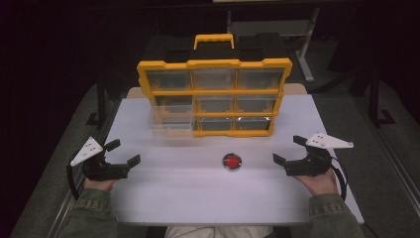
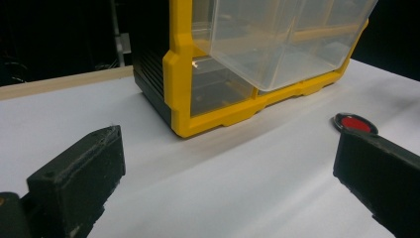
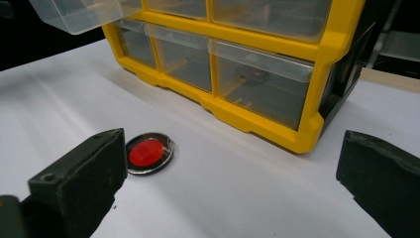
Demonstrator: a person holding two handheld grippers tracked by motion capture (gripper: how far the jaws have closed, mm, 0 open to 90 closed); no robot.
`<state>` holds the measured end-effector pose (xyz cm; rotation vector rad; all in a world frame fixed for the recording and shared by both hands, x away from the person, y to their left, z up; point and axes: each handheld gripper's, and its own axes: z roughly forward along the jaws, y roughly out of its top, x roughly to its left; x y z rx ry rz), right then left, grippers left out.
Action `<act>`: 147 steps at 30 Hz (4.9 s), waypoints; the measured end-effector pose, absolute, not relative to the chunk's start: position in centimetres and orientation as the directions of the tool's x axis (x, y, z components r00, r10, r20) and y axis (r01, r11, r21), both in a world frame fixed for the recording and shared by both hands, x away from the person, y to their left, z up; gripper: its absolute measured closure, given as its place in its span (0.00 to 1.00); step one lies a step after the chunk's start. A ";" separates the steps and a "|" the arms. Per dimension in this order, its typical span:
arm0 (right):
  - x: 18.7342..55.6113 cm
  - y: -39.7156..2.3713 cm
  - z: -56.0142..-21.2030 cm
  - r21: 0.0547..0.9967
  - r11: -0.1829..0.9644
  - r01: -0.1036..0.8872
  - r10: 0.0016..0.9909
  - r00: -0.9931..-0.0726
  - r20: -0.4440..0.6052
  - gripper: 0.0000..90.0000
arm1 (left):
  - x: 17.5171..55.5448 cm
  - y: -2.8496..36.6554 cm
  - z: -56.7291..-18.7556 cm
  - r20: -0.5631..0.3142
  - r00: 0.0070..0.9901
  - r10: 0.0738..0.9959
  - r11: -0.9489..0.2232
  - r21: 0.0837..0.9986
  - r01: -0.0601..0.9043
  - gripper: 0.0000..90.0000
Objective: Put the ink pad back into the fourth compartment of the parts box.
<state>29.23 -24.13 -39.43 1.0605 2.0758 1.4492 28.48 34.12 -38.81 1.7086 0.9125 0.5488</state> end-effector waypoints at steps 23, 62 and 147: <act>29.2 -22.9 -39.0 0.897 0.247 0.367 0.760 -0.648 0.056 0.00 | 28.6 34.0 -39.1 -0.087 0.590 0.802 -0.131 0.939 0.317 0.00; 33.3 -18.0 -35.8 0.818 0.412 0.401 0.646 -0.762 0.048 0.00 | 29.2 33.7 -39.4 -0.084 0.592 0.801 -0.148 0.931 0.333 0.00; 36.7 -8.3 -43.3 0.601 0.666 0.441 0.511 -0.857 0.062 0.06 | 29.8 33.3 -39.7 -0.084 0.607 0.790 -0.168 0.923 0.346 0.00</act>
